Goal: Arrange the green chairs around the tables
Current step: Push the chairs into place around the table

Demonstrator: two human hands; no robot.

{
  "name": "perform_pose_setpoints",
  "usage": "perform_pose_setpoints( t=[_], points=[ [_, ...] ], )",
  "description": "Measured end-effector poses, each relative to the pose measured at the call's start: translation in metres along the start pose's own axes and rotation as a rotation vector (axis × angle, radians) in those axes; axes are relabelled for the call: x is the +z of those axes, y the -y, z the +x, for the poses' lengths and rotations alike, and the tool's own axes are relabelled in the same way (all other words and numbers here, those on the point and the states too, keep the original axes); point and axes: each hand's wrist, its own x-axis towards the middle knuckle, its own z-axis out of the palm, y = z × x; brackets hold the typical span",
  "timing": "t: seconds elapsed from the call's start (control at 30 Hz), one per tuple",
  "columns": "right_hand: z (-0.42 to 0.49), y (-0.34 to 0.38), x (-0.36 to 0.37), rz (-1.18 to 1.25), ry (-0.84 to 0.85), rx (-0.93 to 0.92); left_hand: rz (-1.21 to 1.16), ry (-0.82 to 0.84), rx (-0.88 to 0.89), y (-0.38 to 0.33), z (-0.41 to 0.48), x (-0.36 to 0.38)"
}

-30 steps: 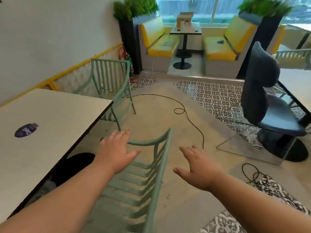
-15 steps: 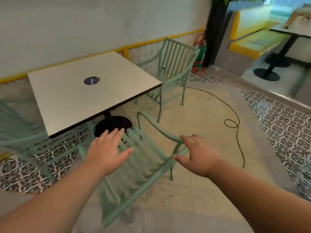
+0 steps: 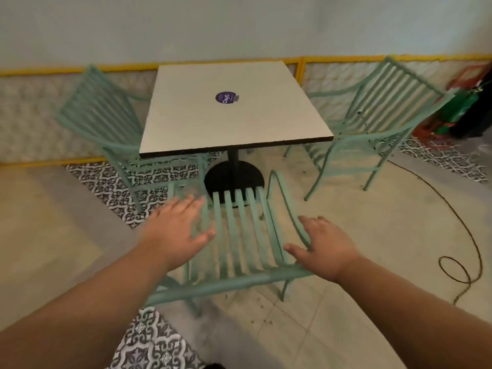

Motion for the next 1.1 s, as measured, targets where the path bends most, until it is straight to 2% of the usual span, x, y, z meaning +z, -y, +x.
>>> perform_pose_setpoints(
  t=[0.07, 0.17, 0.3, 0.43, 0.53, 0.67, 0.8, 1.1],
  points=[
    [0.006, -0.015, 0.007, -0.003, 0.057, -0.038, -0.060, 0.060, -0.063, -0.014, -0.018, 0.018],
    [0.003, -0.033, 0.024, -0.049, 0.221, -0.048, -0.021, 0.275, -0.154, -0.030, -0.048, 0.047],
    [0.003, -0.050, 0.046, 0.002, 0.260, -0.064, -0.034, 0.395, -0.186, -0.046, -0.064, 0.077],
    [0.010, -0.047, 0.063, -0.032, 0.218, -0.107, -0.015, 0.343, -0.242, -0.052, -0.060, 0.089],
    [0.016, -0.044, 0.069, -0.088, 0.242, -0.143, -0.007, 0.368, -0.213, -0.047, -0.055, 0.092],
    [0.020, -0.048, 0.070, -0.116, 0.219, -0.156, -0.097, 0.356, -0.226, -0.031, -0.051, 0.094],
    [0.020, -0.051, 0.069, -0.129, 0.222, -0.182, 0.001, 0.370, -0.219, -0.031, -0.050, 0.095],
    [0.029, -0.070, 0.069, -0.094, 0.196, -0.153, -0.019, 0.405, -0.176, -0.043, -0.029, 0.092]
  ],
)
